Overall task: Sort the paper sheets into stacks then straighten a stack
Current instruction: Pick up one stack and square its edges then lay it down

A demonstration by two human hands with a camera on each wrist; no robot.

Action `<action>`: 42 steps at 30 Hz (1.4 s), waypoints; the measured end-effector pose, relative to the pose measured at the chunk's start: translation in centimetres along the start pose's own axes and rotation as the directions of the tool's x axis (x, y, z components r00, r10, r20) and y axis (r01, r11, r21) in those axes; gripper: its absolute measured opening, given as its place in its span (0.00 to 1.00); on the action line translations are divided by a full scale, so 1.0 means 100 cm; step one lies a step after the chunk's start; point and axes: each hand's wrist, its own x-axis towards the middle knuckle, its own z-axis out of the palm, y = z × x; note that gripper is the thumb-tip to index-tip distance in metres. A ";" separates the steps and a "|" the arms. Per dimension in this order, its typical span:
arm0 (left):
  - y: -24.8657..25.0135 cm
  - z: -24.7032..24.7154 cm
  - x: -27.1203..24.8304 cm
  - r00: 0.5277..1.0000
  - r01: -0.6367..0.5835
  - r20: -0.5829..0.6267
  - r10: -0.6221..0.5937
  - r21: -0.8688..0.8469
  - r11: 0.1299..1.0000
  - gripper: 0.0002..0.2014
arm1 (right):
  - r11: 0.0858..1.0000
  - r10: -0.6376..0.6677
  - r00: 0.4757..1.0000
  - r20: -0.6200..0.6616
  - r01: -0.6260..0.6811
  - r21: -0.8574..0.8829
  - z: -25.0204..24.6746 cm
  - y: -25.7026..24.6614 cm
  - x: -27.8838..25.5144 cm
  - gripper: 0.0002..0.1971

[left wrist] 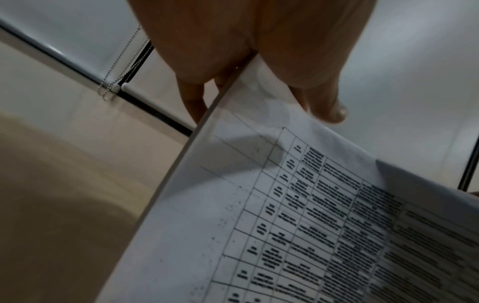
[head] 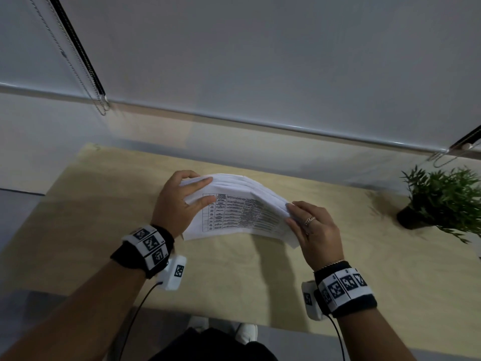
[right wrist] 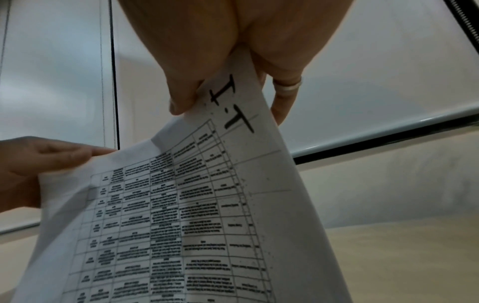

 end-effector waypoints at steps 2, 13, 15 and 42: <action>-0.002 -0.003 0.001 1.000 -0.019 0.006 0.019 0.037 0.999 0.17 | 1.000 0.016 1.000 -0.006 -0.016 0.013 -0.001 0.001 0.002 0.15; -0.011 -0.005 0.010 0.917 0.389 0.037 -0.396 -0.297 0.872 0.13 | 0.558 0.686 0.712 0.152 -0.649 0.517 0.011 0.024 0.005 0.14; -0.007 -0.004 0.007 0.932 0.350 0.012 -0.361 -0.275 0.895 0.04 | 0.555 0.676 0.728 0.111 -0.603 0.573 0.012 0.019 0.008 0.12; 0.003 0.005 -0.006 0.885 0.311 -0.181 -0.429 -0.456 0.834 0.04 | 0.532 0.639 0.769 0.017 -0.458 0.712 0.007 -0.008 0.000 0.20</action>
